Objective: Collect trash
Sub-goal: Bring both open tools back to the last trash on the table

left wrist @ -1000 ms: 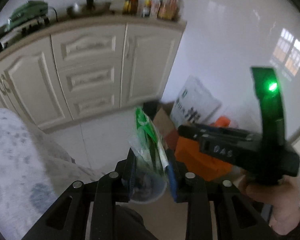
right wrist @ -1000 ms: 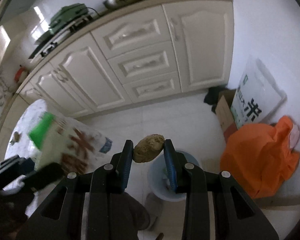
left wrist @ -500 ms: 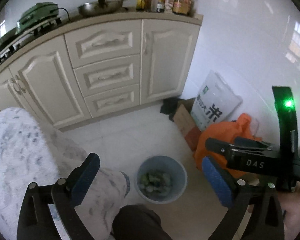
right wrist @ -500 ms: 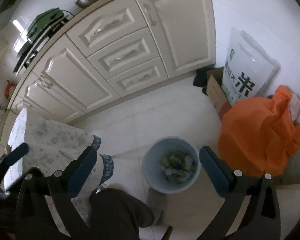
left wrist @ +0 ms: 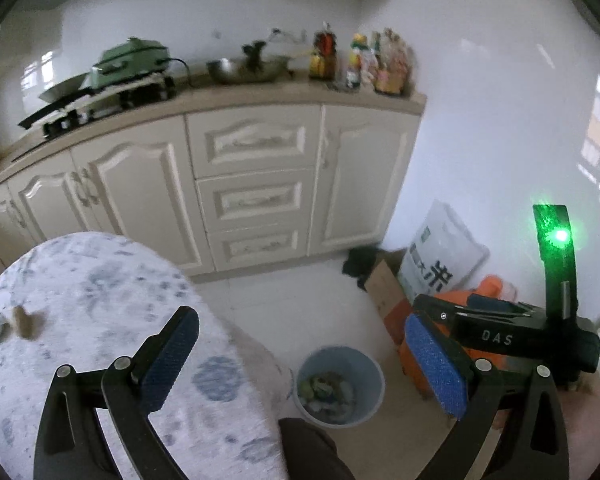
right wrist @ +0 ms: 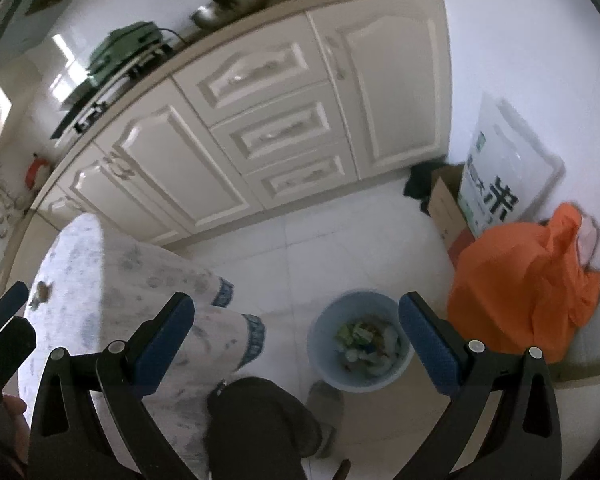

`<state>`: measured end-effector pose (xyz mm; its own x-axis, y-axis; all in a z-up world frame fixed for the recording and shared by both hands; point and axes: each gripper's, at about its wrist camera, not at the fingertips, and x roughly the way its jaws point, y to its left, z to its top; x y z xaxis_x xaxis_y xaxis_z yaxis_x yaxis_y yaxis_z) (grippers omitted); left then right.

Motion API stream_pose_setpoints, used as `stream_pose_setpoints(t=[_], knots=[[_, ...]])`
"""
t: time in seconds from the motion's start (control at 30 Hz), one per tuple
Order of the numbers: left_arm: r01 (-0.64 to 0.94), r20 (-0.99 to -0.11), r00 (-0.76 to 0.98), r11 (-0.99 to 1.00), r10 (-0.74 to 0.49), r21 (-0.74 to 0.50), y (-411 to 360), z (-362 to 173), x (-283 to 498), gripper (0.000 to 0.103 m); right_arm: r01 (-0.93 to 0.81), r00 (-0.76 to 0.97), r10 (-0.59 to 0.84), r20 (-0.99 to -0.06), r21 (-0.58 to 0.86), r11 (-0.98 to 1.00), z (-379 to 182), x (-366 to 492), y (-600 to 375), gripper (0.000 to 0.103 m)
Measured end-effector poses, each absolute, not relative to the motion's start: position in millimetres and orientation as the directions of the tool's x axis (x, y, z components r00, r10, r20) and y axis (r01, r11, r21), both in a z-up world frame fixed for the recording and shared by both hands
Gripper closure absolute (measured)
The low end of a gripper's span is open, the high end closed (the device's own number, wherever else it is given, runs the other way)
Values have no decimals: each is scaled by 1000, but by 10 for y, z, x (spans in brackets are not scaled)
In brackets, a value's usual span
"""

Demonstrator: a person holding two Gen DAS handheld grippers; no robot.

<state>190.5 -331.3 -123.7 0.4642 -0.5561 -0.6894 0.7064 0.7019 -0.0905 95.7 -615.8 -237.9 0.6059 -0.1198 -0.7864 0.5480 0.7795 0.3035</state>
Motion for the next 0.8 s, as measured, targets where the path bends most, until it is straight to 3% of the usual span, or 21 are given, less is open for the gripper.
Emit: stream_pose_setpoints(t=[0.43,0.8], knots=[[540,-586,628,829,-512,-145,-1854,-762,1582,1,337,721,-50,-691,287,897,-1590,1433,-5123,0],[335,-539,753,925,-377,-179,-673,-427,1355,1,152,756,56,-652,257,954,-1304,1799,-4142,0]])
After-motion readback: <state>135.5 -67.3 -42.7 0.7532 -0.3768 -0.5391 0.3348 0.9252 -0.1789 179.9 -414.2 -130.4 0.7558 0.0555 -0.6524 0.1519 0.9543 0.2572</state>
